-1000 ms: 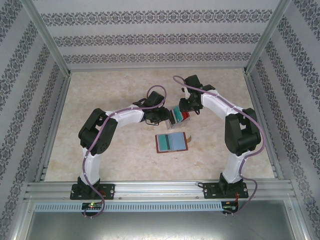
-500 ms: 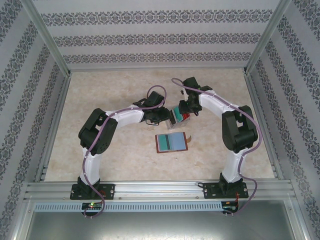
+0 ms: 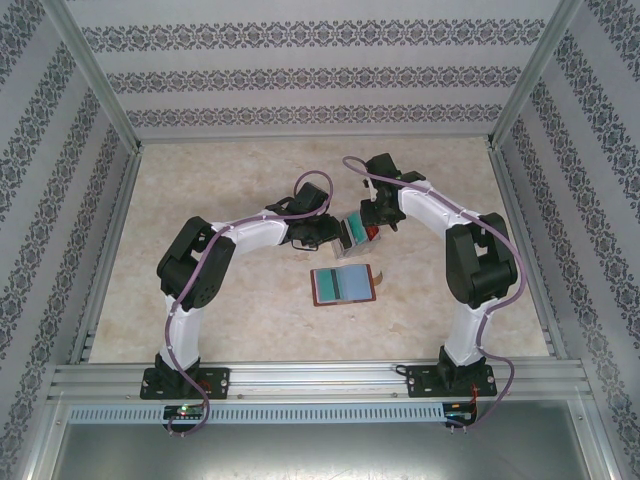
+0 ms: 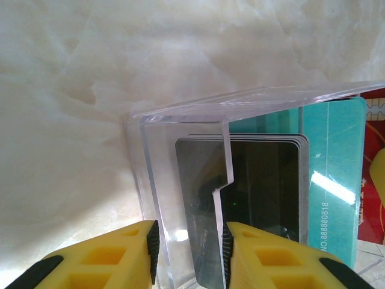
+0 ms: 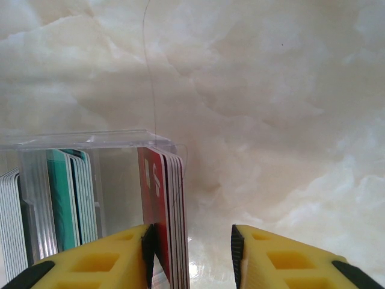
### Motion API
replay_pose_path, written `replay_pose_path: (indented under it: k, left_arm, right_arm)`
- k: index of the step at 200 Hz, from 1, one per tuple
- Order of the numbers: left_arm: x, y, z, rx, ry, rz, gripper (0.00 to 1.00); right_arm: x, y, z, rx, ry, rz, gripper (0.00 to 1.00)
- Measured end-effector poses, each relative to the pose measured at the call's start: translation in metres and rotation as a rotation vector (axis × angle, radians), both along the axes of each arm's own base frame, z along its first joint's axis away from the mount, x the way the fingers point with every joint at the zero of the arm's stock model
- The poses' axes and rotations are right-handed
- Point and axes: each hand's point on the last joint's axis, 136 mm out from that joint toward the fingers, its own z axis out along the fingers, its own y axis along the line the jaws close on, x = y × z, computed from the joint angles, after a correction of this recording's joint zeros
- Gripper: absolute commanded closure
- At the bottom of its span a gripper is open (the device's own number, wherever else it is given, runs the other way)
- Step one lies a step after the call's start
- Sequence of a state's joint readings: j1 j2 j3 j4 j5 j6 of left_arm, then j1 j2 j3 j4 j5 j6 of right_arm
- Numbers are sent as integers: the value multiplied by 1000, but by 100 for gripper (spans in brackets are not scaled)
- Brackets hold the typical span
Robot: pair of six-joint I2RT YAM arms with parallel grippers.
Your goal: Put the credit cards into the card holder
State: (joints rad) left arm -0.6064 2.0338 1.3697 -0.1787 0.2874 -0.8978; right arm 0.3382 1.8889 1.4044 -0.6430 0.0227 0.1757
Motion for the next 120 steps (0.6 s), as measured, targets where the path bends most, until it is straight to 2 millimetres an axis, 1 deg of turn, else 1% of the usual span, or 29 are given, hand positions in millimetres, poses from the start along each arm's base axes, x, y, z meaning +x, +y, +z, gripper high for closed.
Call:
replay_pose_path:
  k: [44, 120]
  left_arm:
    - [0, 0, 0, -1, 0, 0, 65]
    - [0, -1, 1, -6, -1, -3, 65]
  right_arm:
    - [0, -2, 7, -5, -18, -4, 63]
    - [-1, 0, 8, -7, -21, 1, 71]
